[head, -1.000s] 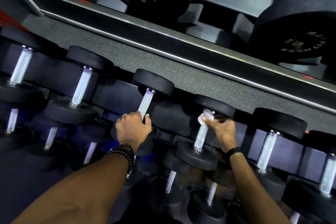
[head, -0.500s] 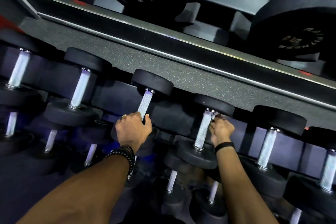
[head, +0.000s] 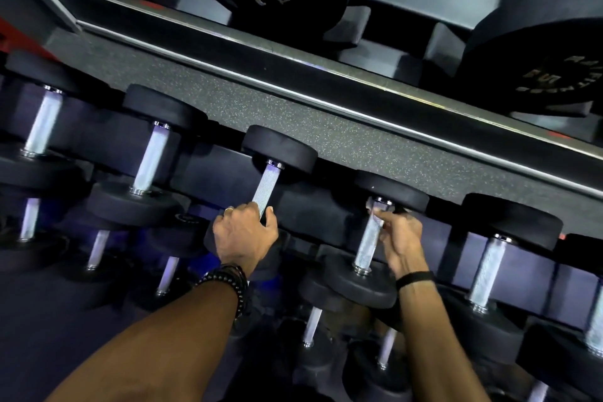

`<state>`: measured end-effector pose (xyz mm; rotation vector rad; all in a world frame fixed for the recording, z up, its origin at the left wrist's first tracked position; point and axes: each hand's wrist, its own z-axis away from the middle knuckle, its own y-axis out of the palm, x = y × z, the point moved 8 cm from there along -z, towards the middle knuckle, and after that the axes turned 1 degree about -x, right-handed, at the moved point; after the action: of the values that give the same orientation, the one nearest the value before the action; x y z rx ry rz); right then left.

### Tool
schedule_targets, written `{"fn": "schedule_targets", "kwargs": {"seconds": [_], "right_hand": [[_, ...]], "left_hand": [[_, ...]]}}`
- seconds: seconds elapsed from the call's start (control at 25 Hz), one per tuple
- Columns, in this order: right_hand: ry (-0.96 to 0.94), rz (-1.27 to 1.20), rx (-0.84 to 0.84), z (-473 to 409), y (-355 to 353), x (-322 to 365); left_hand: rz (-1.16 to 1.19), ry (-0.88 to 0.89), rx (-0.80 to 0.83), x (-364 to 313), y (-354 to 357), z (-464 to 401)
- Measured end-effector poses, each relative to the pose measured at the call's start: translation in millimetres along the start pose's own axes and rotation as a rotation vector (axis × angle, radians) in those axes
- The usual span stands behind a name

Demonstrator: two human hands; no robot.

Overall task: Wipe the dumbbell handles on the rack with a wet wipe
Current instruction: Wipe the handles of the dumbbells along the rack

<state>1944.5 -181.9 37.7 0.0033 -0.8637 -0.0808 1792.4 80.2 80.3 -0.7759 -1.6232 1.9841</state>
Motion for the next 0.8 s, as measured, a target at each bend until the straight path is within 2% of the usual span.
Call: {"fn": "schedule_targets", "kwargs": {"seconds": [0.08,0.16,0.2,0.28,0.36,0.4,0.48,0.52,0.6,0.68,0.76,0.8], "right_hand": [[0.029,0.041,0.080,-5,3,-6],[0.208,0.092,0.223,-6,18,-16],[0.267,0.138,0.235,-9,22,-17],[0.236,0.140,0.127,-22,24,-17],[0.092,0.133,-0.059,-20,18,-14],[-0.013,0.297,-0.173,-13,9,-7],[-0.194,0.837,-0.470,10,-10,12],[-0.286,0.984,-0.547,22,-11,21],[-0.429,0.998,-0.544,35,-6,27],[-0.480,0.911,-0.517,40,-1,20],[-0.441,0.805,-0.541,43,4,15],[-0.354,0.727,-0.554,40,1,9]], "left_hand": [[-0.006,-0.006,0.005,1,2,0],[-0.004,0.007,0.000,1,3,0],[-0.001,0.009,0.003,1,3,0],[0.002,0.005,0.004,2,3,0],[0.005,0.007,-0.006,1,3,0],[0.003,0.007,-0.010,2,3,0],[0.005,0.015,-0.020,2,4,-1],[0.008,0.019,-0.023,3,4,-1],[0.020,0.023,-0.027,3,4,-1],[0.036,0.031,-0.036,2,3,-1],[0.031,0.032,-0.053,1,1,-1],[0.026,0.033,-0.055,2,1,-2]]}}
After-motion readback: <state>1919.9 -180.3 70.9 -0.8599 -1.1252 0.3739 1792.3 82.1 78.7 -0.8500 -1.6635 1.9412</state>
